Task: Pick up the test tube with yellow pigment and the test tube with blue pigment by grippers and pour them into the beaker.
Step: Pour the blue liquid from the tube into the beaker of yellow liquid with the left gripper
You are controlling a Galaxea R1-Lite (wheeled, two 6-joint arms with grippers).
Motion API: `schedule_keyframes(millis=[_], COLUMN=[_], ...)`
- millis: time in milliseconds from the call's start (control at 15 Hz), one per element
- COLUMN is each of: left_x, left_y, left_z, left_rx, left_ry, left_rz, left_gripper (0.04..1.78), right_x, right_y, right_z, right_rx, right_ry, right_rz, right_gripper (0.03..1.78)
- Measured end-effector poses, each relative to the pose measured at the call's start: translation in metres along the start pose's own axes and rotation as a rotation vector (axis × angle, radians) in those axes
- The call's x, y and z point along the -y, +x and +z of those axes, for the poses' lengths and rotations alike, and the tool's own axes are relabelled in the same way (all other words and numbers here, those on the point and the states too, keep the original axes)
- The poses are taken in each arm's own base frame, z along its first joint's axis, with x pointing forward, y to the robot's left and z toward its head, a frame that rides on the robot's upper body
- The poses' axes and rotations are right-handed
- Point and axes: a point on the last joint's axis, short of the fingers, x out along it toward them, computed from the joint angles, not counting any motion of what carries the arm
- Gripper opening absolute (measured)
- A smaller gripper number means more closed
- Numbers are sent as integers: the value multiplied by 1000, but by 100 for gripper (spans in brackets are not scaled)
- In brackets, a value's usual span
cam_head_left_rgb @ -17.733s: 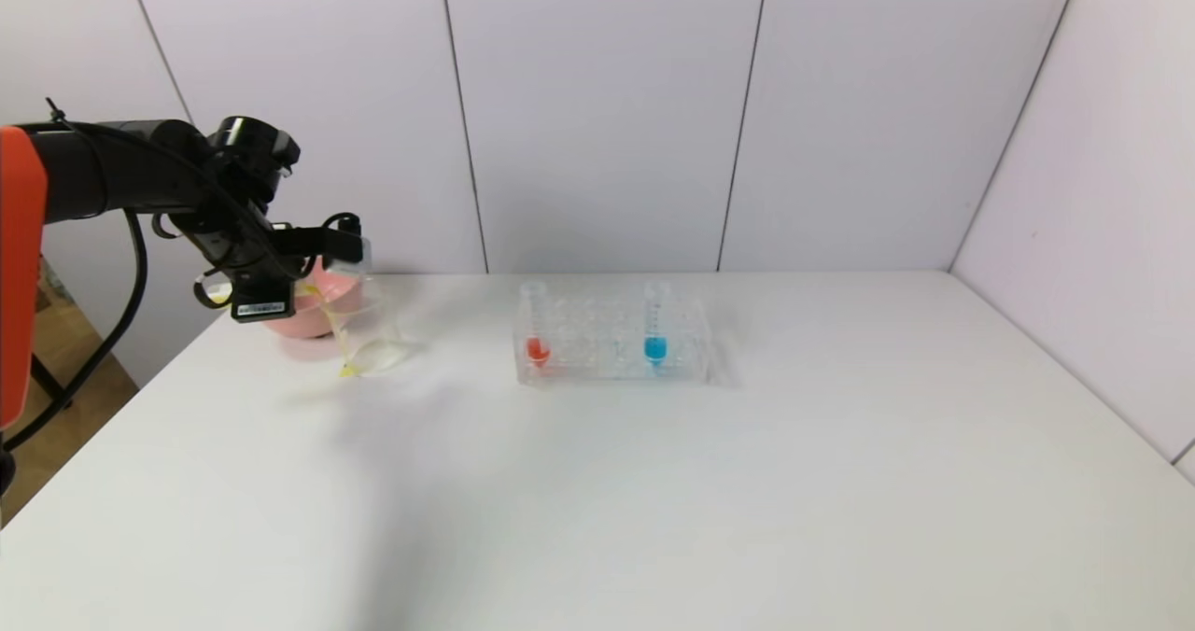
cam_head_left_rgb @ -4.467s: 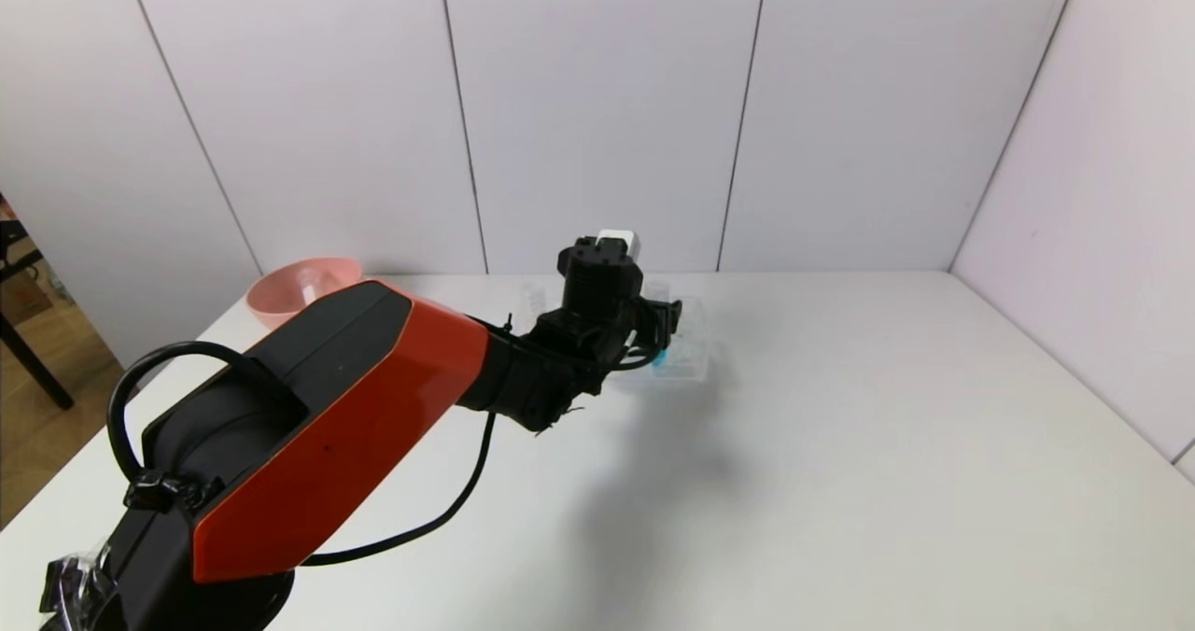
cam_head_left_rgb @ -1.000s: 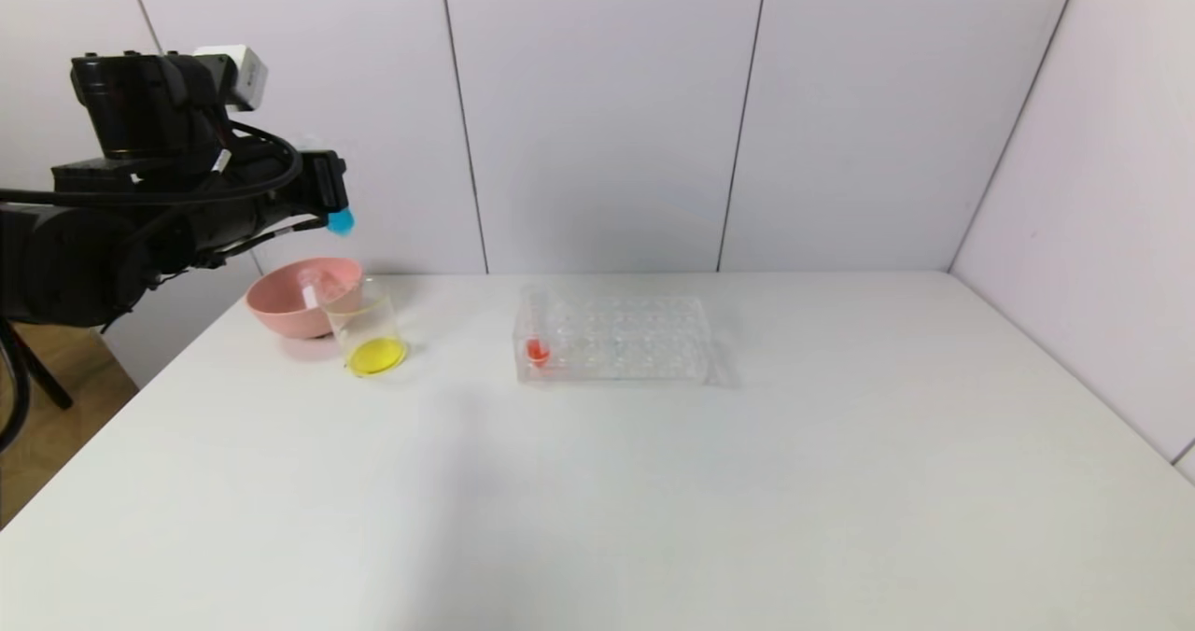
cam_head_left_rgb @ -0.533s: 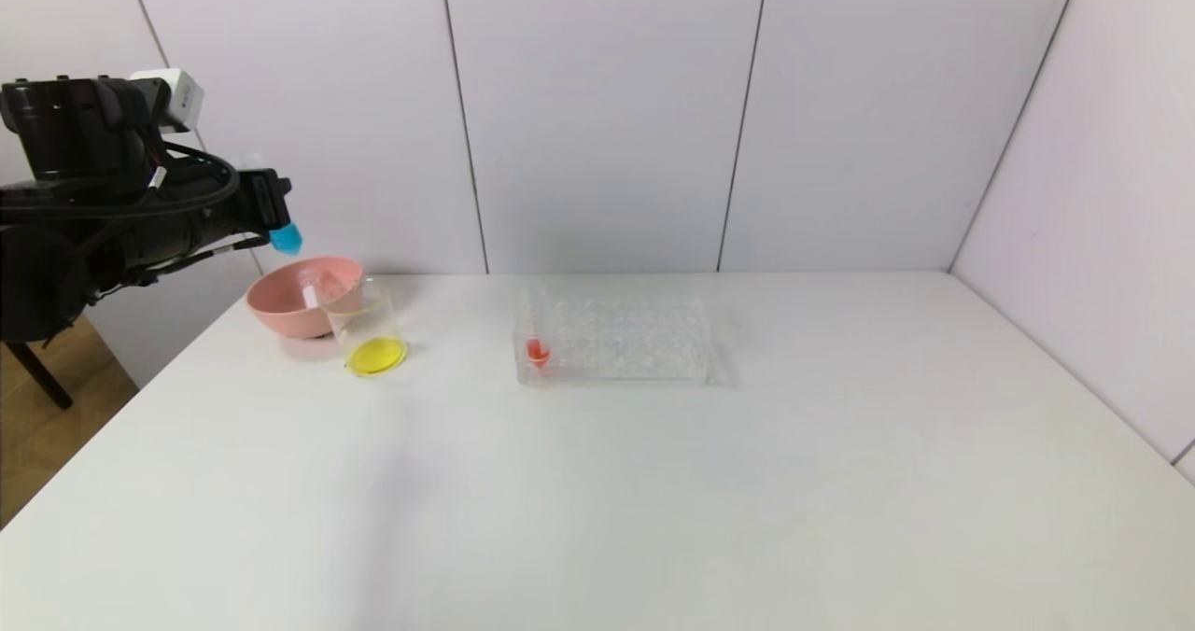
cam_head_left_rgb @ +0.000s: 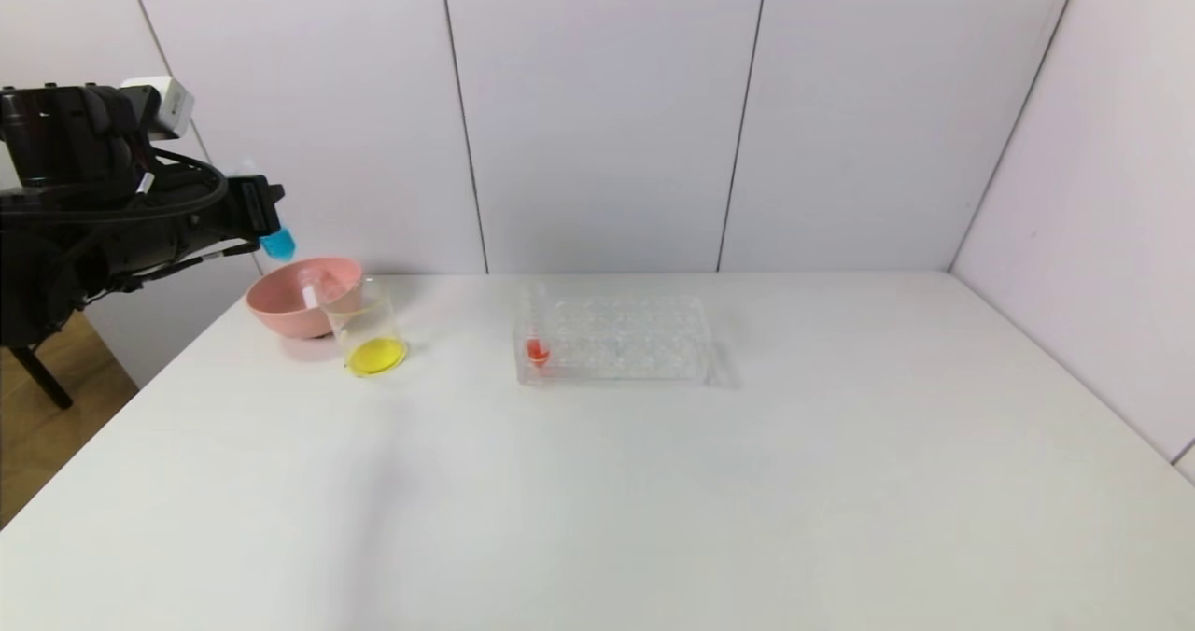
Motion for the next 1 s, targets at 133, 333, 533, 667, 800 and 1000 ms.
schedule_keyframes(millis=[133, 333, 533, 667, 800, 1000], left_x=[-1, -5, -9, -17, -31, -47], left_y=[0, 1, 2, 3, 6, 11], left_z=[-1, -3, -9, -11, -12, -13], left_rx=[-3, -12, -31, -40, -44, -39], left_ry=[1, 0, 5, 55, 122, 203], left_rz=[-9, -3, 9, -22, -56, -142], left_gripper=[46, 46, 46, 46, 46, 46], right_x=[0, 0, 0, 0, 0, 0], right_y=[0, 0, 0, 0, 0, 0], right_z=[0, 0, 0, 0, 0, 0], right_rx=[0, 0, 0, 0, 0, 0], right_ry=[0, 0, 0, 0, 0, 0], right_rz=[0, 0, 0, 0, 0, 0], right_gripper=[171, 171, 171, 171, 171, 171])
